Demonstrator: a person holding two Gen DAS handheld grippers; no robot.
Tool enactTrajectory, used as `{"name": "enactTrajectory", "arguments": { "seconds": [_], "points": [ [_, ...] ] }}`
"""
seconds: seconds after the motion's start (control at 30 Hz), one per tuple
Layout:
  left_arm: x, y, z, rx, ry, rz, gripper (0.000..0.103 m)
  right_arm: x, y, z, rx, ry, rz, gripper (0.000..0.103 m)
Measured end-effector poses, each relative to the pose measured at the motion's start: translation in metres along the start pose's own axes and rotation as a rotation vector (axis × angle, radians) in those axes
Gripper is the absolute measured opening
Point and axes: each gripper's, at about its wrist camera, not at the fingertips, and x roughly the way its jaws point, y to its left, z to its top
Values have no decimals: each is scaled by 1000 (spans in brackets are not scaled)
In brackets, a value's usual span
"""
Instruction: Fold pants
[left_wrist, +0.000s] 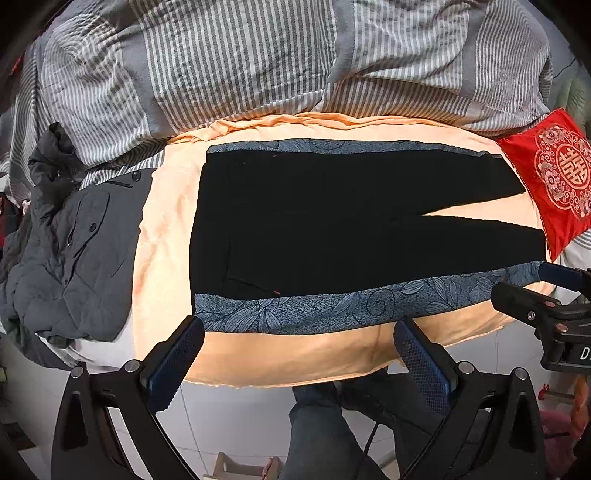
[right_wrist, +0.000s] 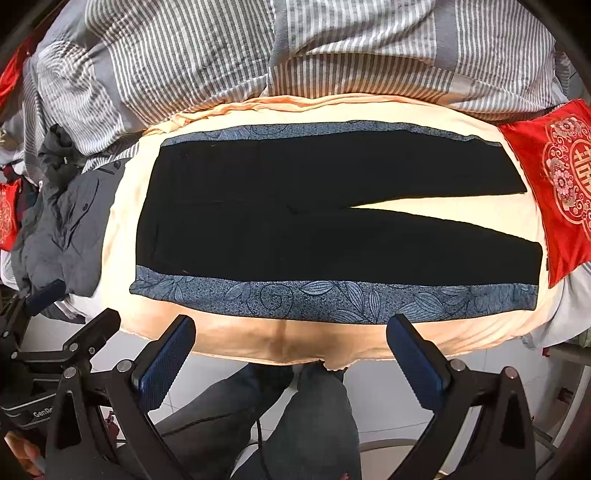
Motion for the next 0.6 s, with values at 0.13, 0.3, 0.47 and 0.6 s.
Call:
{"name": "enactTrajectory", "arguments": {
  "seconds": [0.13, 0.3, 0.47, 0.6],
  "points": [
    [2, 0, -1, -5, 8, 2, 103, -1, -3, -3, 13, 0, -4, 103],
    [4, -2, -1, 3, 18, 0, 103, 0, -8, -4, 34, 7, -7, 103],
    [5, -3, 0, 8, 20, 0, 103, 0, -10, -5, 42, 8, -10, 103],
    [5, -4, 0, 6, 21, 0, 103, 0, -10, -4, 40, 9, -9, 103]
  ]
}}
